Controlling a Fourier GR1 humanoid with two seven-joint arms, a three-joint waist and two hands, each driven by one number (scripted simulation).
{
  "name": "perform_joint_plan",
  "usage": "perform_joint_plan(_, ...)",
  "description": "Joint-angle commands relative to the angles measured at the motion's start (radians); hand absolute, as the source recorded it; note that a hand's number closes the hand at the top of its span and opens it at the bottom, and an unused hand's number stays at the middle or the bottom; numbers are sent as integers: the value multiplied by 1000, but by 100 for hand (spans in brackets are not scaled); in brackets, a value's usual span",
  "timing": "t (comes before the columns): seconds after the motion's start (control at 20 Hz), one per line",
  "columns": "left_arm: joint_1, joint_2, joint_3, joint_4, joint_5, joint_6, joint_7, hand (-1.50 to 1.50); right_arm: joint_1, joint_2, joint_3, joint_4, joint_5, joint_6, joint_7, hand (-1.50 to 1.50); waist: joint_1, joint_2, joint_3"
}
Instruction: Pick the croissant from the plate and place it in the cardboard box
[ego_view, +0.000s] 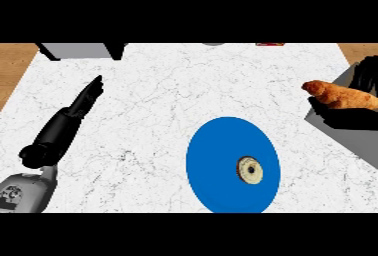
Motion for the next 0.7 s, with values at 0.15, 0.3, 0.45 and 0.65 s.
perform_joint_plan(0.15,-40,-6,33,28,0,-40,0,0,-7,-103,-170,237,-34,86,-177,150,7,2,0)
perform_joint_plan(0.3,-25,1,37,13,-4,-46,-14,0,-25,-131,-133,388,-24,168,-245,150,20,5,0)
perform_joint_plan(0.45,-7,-22,5,-21,-27,-25,2,0,-33,-195,-130,519,-69,316,-290,150,31,6,0)
perform_joint_plan(0.65,-34,-55,-6,38,-42,-33,-10,0,-104,-192,-102,712,-24,379,-425,150,31,8,0)
